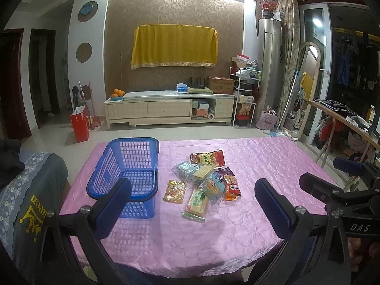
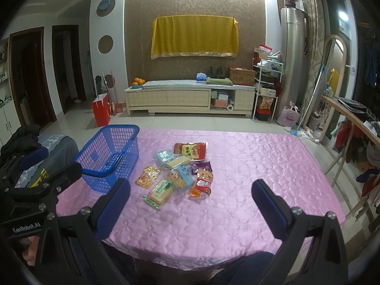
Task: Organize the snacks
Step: 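Reach into the snack pile and grasp the clear cartoon-printed bag with the left tool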
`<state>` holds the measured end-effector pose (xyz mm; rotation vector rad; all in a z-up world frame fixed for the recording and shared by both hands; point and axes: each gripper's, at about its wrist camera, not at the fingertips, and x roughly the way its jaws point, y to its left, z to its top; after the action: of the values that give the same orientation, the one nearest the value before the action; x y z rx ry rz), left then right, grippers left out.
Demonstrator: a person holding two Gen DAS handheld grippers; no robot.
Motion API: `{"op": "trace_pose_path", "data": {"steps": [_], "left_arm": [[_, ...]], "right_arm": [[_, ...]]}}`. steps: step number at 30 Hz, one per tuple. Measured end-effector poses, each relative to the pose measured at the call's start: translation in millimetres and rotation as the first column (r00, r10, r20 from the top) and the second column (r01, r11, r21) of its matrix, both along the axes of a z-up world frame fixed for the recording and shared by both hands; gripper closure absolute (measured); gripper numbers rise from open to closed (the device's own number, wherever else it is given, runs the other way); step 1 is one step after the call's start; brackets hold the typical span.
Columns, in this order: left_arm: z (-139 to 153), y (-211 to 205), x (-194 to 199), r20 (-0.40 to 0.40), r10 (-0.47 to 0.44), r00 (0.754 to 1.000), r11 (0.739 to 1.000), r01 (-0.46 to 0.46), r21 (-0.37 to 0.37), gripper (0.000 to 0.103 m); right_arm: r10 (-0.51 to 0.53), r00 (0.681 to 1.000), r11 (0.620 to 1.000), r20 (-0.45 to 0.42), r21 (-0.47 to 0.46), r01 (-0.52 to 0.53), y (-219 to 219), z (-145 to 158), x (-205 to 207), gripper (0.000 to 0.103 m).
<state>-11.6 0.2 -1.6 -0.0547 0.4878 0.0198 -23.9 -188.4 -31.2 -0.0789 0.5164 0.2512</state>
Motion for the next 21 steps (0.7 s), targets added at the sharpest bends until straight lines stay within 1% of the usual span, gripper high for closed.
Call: {"op": "trace_pose_path", "data": {"steps": [3, 6, 9, 11, 14, 16, 18, 21], "left_arm": [[2.6, -1.1, 3.9, 0.000, -0.008, 1.000, 1.000, 0.008, 0.000, 0.000], [3.9, -3.6, 11.4, -0.004, -0.034, 0.999, 0.999, 0.034, 0.011, 0.000], [4.7, -9.4, 23.4, -0.012, -0.068, 0.998, 0.997, 0.069, 0.032, 0.000], [4.0, -13.2, 36.8, -0.024, -0.095, 0.995, 0.994, 0.096, 0.044, 0.000], [-2.4, -20.2, 55.8, -0.057, -0.125, 0.990, 0.989, 0.129, 0.073, 0.000], [-12.3, -26.6, 71.9, -0.095, -0.141, 0.986, 0.983, 0.150, 0.101, 0.000], [-24.8, -32.7, 88.3, -0.141, -0.158, 0.977, 0.978, 0.174, 0.112, 0.000], [-41.4, -38.8, 105.6, -0.186, -0.164, 0.969, 0.974, 0.189, 0.125, 0.000]], "right_arm": [[0.000, 1.000, 1.000, 0.009, 0.001, 0.000, -2.6, 1.7, 3.5, 0.000], [-0.011, 0.999, 1.000, 0.033, -0.026, 0.012, -6.0, 1.9, 10.1, 0.000], [-0.001, 0.999, 0.999, 0.041, -0.046, 0.002, -10.7, -0.5, 21.5, 0.000], [-0.007, 1.000, 0.998, 0.031, -0.055, 0.008, -13.7, -4.2, 32.0, 0.000], [0.000, 1.000, 0.998, -0.008, -0.057, -0.001, -19.8, -14.6, 52.7, 0.000], [0.003, 0.999, 0.999, -0.051, -0.047, -0.006, -24.4, -25.0, 68.4, 0.000], [0.003, 0.995, 0.999, -0.100, -0.037, -0.007, -27.9, -38.4, 86.0, 0.000], [0.013, 0.988, 0.999, -0.151, -0.036, -0.018, -28.7, -56.0, 103.5, 0.000]]}}
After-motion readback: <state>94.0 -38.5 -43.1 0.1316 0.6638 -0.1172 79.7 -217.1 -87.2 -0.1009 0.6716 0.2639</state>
